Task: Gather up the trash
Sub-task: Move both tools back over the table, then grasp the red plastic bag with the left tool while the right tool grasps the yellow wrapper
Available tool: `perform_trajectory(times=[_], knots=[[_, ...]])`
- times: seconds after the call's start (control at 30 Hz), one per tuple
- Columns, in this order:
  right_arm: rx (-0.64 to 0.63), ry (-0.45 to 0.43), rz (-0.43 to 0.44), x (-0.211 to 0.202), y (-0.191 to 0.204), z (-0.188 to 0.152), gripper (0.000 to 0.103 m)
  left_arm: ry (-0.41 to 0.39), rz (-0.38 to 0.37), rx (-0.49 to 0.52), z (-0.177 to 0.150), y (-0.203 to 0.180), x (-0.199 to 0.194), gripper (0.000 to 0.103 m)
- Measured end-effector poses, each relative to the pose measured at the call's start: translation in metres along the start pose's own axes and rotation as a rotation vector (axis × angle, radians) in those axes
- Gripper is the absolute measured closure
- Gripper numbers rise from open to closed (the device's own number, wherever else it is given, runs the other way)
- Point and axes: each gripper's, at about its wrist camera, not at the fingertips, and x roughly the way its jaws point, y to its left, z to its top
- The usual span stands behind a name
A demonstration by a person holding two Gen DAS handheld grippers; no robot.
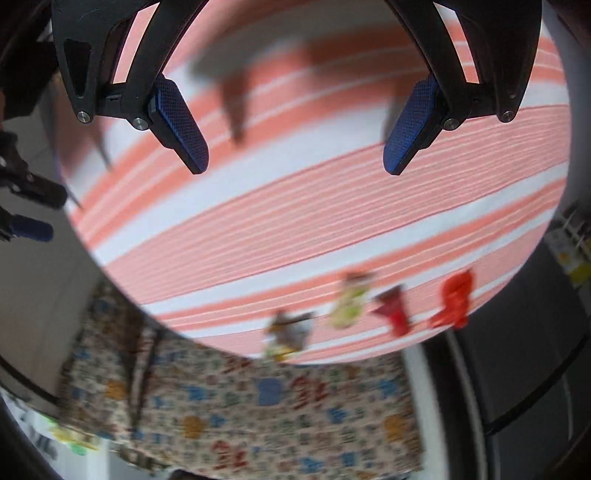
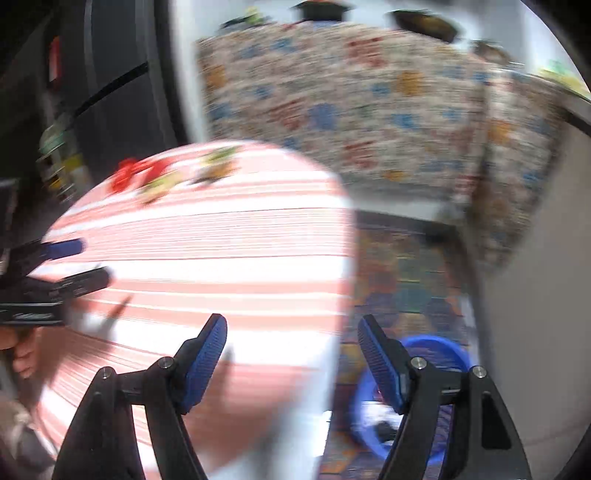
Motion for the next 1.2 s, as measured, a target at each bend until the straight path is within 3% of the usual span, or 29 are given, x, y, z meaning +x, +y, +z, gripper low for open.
perform_trajectory(times=[0.2,0.3,0.37,0.73,1.1,1.2], knots=[[-0.08,0.077,0.045,0.068,0.095,0.031,0.028,0.076,0.053,-0.091,-0.007,0.068,0.034,0.007],[-0.071,0.116,0.032,0.093,0.109,0.031,0.027,0.076,0.058,-0.121,-0.008,0.084,0.039,0.001],[-0.098,0.093,-0.013,0.105,0.117,0.039,0.027,0.071,0.063,-0.141,-0.007,0.094,0.042,0.0],[-0.042,0.058,-0.034,0.149,0.126,0.081,0.005,0.064,0.036,-0.114,0.038,0.143,0.082,0.0],[-0.03,0.068,-0.029,0.157,0.123,0.089,0.003,0.066,0.086,-0.185,0.106,0.191,0.145,0.0],[0.034,0.024,0.006,0.158,0.111,0.106,0.005,0.062,0.096,-0.203,0.115,0.197,0.152,0.0]])
